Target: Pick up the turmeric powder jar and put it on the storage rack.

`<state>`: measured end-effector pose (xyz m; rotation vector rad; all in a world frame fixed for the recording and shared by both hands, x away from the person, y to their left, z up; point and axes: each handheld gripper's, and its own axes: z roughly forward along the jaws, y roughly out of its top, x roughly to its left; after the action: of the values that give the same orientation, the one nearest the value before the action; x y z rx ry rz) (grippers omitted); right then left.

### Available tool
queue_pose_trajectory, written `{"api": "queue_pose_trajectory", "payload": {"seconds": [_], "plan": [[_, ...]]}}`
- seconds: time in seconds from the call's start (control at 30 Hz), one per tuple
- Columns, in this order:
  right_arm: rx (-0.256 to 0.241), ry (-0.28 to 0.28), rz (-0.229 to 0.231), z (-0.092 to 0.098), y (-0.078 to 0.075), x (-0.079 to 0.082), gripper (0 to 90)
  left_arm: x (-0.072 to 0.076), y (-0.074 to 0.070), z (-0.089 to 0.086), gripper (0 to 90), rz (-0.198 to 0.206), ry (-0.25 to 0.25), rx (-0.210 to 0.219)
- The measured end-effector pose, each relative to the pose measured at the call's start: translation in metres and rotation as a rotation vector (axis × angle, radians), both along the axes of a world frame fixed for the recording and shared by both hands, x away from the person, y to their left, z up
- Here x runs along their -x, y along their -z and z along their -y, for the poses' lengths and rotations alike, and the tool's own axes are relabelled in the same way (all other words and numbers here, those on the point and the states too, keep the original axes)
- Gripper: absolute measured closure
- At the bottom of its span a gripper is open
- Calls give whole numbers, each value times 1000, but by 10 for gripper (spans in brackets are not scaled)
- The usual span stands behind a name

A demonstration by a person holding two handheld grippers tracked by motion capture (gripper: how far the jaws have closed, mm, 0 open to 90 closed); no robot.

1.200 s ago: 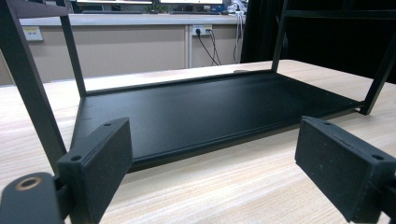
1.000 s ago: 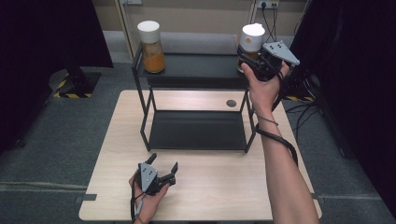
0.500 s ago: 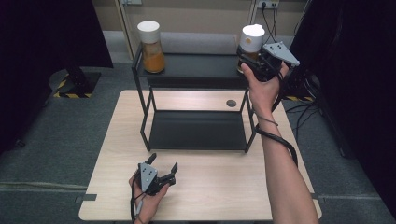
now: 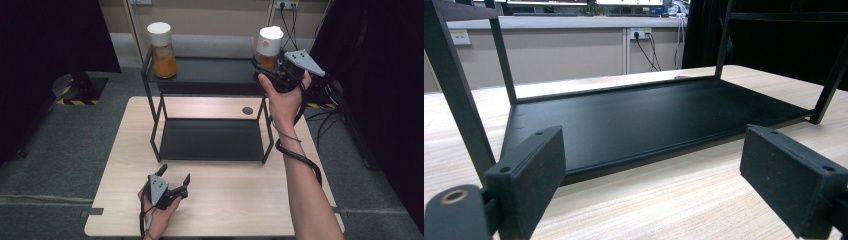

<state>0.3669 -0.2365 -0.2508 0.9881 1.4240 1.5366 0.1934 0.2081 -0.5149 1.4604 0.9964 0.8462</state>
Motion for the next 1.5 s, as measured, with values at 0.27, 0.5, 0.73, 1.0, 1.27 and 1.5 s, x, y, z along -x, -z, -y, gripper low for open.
{"api": "queue_pose_trajectory", "payload": {"seconds": [0.27,0.5,0.73,1.0,1.27,1.5], "plan": [[-4,-19,13,9,9,14,57,0,0,0,107,2,-1,-1],[7,-37,42,11,15,27,55,0,0,1,107,1,-2,-3],[11,-53,30,15,18,37,53,1,0,1,106,2,-3,-6],[21,-58,31,22,27,47,53,0,0,1,106,1,-3,-7],[47,-82,38,27,37,62,53,1,0,1,106,1,-4,-7],[55,-92,23,31,48,71,53,1,0,1,106,2,-5,-7]]}}
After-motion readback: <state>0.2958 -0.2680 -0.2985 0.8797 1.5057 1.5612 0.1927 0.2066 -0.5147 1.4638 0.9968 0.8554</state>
